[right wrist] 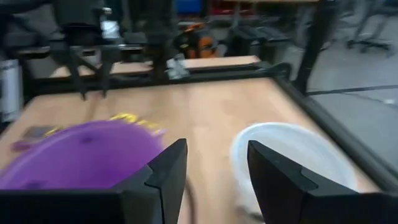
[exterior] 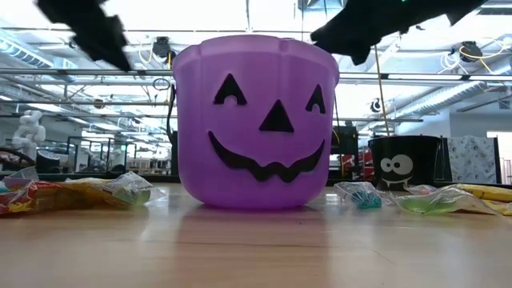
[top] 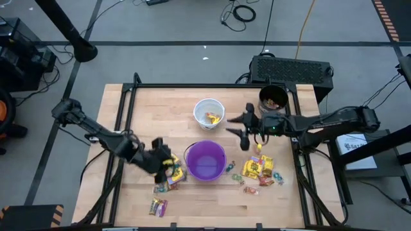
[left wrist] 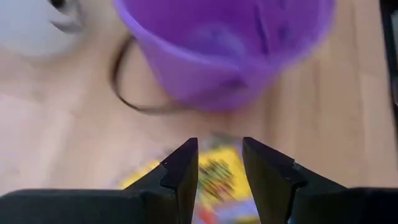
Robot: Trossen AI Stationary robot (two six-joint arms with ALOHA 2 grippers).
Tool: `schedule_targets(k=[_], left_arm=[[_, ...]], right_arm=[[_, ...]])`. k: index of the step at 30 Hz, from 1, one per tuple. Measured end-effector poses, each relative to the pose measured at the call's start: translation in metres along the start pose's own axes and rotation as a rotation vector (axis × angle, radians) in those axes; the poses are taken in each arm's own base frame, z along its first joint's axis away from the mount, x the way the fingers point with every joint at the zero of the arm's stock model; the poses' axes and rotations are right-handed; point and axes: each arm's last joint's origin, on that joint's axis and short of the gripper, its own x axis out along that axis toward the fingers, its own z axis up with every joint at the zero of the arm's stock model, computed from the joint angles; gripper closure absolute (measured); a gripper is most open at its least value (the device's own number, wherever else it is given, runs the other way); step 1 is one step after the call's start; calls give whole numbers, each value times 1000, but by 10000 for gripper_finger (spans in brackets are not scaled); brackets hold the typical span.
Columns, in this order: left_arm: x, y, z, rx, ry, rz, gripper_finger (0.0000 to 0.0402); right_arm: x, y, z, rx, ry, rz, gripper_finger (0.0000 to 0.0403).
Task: Sort candy by brand, put in halloween buckets
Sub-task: Put the blue gummy into the violet bucket
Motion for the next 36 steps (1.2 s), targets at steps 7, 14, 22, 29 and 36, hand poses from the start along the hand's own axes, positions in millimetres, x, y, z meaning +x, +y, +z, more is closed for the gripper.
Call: schedule_targets(k=[7,14,22,29,36], left_arm=[[11,-49,-49,-76,153,-50,269],[7,-76,-88,-170,209,-51,269],[25,-85,-117,-101,265,36,269],[34,-81,-128,-90,332,124,269],[34,-77,-131,-65,337,145,269]], right_arm=[[-6,19,-2,-29,10,79,245],[-6,20,-2,-31,9,78,245],[-6,19,-2,-50,9,77,245],[-6,19,-2,-50,10,77,245],[-6,19,-2,-58,10,77,245]])
